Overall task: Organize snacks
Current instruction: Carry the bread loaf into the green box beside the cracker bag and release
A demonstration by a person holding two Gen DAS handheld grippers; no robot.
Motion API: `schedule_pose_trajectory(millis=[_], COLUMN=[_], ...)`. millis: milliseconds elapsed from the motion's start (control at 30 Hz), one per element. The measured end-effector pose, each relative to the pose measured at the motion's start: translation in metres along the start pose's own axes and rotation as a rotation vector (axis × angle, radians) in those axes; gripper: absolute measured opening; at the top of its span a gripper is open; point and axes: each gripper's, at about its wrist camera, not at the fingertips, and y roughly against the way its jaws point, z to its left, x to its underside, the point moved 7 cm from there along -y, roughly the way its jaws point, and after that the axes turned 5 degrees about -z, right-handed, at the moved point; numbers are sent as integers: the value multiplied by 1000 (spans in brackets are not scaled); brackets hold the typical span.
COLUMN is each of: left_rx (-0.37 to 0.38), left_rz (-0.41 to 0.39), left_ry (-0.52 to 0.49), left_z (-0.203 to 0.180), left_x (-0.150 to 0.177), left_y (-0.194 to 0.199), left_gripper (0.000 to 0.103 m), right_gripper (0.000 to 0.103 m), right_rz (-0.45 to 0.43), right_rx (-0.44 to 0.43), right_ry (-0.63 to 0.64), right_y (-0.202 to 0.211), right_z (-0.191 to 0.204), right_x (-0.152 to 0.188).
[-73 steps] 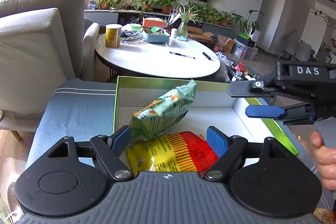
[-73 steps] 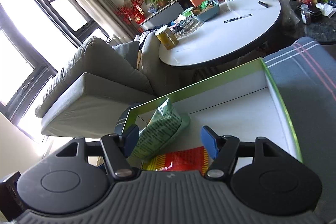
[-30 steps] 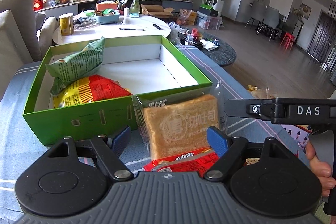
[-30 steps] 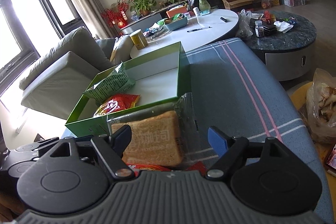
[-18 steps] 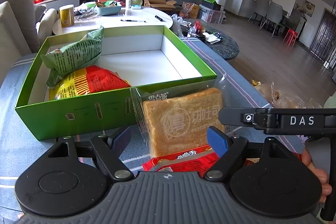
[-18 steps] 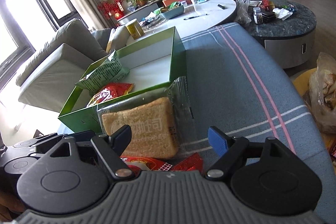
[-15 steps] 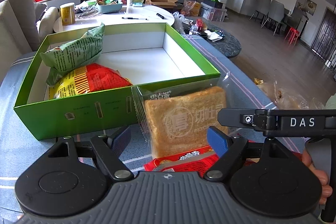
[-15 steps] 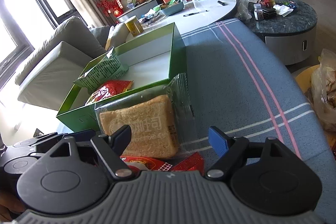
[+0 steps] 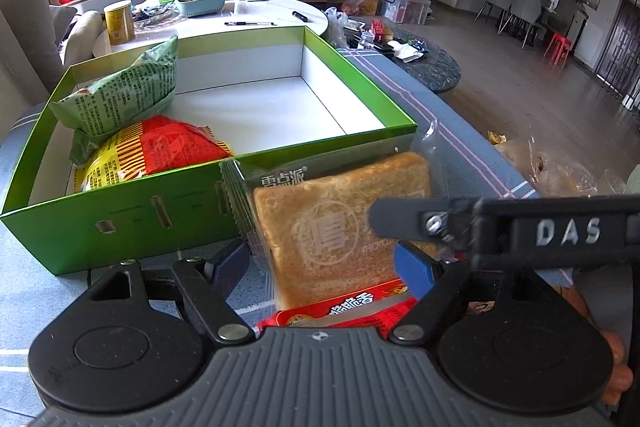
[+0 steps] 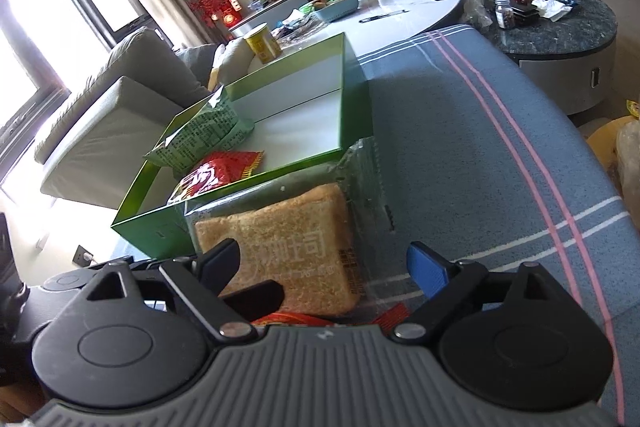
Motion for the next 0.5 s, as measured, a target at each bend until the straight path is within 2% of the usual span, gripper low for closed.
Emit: schedule_pose_trajectory(millis=[33,167,333,500], left_rx=[-5,2,15,12], left_rz=[1,-16,-77,-145], left_ry=[-8,-8,-51,-39], left_z=[-1,-6,-16,-18], left_x=[0,-1,-7,-20], left_y=[0,9,36,60], left_gripper=[77,77,77,77], right_gripper=[78,67,66,66], right_rz=[9,-1,-60,-132], right_rx=[-11,12,-9,-32], right_ry=[9,49,29,67], right_y=[-1,4,25,47], right_z=[3,9,15,35], right_x=[1,3,-6,-21])
